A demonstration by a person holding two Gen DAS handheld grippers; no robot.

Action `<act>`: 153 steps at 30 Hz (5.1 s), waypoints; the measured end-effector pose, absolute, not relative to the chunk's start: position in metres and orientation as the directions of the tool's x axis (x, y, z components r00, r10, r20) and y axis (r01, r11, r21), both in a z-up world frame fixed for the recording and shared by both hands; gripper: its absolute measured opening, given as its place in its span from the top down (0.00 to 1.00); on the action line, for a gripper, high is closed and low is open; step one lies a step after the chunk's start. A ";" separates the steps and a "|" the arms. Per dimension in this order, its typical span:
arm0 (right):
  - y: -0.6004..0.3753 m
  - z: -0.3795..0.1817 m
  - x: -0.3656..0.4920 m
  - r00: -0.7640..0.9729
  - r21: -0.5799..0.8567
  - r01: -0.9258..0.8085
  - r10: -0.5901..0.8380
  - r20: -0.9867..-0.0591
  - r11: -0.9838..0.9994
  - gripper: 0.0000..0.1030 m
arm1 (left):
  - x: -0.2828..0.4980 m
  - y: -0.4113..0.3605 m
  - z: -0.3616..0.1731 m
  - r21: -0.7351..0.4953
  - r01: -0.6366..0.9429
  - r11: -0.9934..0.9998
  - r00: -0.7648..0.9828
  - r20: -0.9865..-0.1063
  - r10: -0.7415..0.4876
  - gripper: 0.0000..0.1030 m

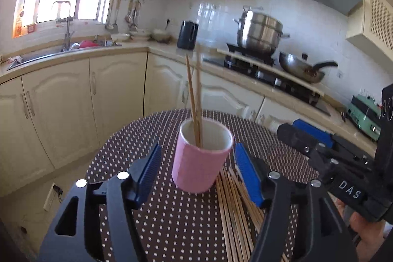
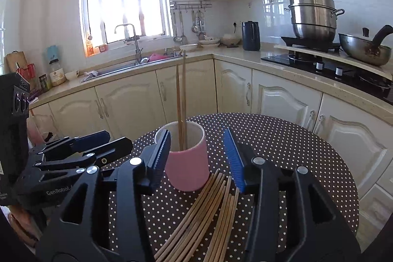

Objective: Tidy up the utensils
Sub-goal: 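Move both tools back down to the chopstick pile, then close the left tool on a chopstick while the right tool grasps another, then lift both chopsticks upright and carry them over the pink cup, then lower both chopsticks into the pink cup and open both tools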

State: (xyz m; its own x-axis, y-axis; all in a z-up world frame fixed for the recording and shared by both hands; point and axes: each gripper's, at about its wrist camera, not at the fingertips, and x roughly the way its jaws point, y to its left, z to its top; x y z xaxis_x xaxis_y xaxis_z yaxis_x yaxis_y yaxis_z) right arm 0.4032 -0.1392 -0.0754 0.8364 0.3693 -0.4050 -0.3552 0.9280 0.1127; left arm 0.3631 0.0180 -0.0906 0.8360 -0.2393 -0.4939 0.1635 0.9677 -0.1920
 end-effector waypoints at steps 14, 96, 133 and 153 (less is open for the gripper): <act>-0.180 -0.141 0.407 0.622 0.188 -0.247 0.305 -0.721 0.951 0.53 | 0.388 -0.027 -0.161 -0.096 0.196 0.976 0.527 -0.829 -0.187 0.40; -0.212 -0.156 0.460 0.437 0.249 -0.241 0.334 -0.835 0.938 0.94 | 0.396 -0.061 -0.135 -0.197 0.291 0.936 0.546 -0.769 -0.332 0.95; -0.128 -0.027 0.496 0.872 0.323 -0.430 0.480 -0.094 0.843 0.94 | 0.451 0.011 -0.023 -0.347 0.188 0.919 0.954 -0.156 -0.255 0.94; -0.117 -0.066 0.493 0.863 0.212 -0.444 0.479 -0.159 0.871 0.94 | 0.471 0.017 -0.078 -0.308 0.106 0.946 0.958 -0.223 -0.180 0.94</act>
